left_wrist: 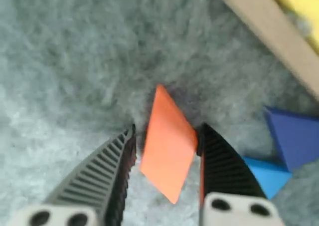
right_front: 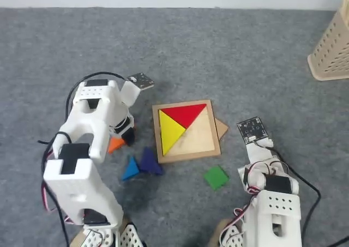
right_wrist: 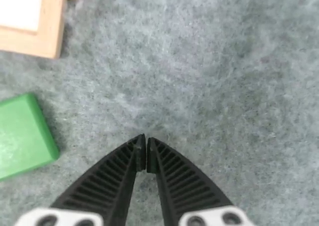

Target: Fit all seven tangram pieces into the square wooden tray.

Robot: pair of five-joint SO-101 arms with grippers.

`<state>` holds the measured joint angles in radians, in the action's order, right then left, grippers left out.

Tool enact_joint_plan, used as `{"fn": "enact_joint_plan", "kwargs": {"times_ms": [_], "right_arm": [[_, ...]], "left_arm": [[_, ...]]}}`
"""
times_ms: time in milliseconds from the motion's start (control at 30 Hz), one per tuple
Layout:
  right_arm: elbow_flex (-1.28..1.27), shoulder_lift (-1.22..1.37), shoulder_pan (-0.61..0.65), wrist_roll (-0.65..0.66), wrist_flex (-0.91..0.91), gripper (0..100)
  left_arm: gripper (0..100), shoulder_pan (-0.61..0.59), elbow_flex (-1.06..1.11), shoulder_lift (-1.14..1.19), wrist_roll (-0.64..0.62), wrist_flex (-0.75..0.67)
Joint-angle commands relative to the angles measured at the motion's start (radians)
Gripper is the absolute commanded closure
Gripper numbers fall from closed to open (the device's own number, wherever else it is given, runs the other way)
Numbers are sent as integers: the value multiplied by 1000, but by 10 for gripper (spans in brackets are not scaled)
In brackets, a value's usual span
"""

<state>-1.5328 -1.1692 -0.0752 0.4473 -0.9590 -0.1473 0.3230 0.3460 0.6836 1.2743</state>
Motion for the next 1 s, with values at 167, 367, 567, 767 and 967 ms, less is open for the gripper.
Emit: {"fn": "enact_joint_plan", "kwargs": {"times_ms": [167, 367, 567, 767, 967], "right_arm": [[5, -28, 8, 8, -13, 992], [5, -28, 8, 8, -13, 992], [5, -28, 8, 8, -13, 992], [5, -28, 8, 8, -13, 992], [5, -28, 8, 8, -13, 992]], "left_arm": [[811, 15, -85, -146, -2, 107], [811, 63, 25, -331, -46, 138], [811, 64, 160, -324, -51, 31], [811, 6, 153, -175, -46, -54], [814, -23, 67, -31, -44, -66]]}}
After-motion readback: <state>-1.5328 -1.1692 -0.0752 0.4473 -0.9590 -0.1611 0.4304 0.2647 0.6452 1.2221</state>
